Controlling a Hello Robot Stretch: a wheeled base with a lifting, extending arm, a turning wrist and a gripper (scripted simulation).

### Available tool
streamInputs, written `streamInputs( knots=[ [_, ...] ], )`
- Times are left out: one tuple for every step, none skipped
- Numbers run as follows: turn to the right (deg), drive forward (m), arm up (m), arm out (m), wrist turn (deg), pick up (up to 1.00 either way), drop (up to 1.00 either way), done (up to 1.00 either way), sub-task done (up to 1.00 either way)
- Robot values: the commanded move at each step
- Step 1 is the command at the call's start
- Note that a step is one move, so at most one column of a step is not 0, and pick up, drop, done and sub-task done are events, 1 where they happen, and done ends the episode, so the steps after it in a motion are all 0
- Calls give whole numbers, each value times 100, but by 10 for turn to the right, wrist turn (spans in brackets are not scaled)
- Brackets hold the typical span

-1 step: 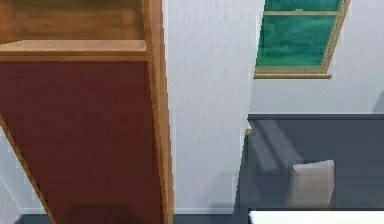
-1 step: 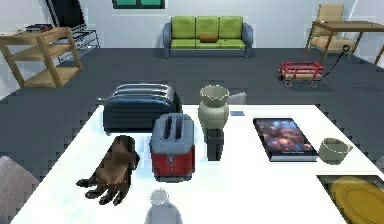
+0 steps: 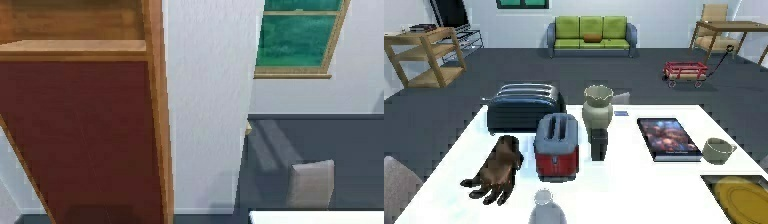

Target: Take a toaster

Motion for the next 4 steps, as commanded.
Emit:
streamInputs(
  knots=[
    [0,0,38,0,0,0,0,0,0],
    [0,0,0,24,0,0,0,0,0],
    [0,0,0,0,450,0,0,0,0],
    [0,0,0,0,450,0,0,0,0]
  ],
)
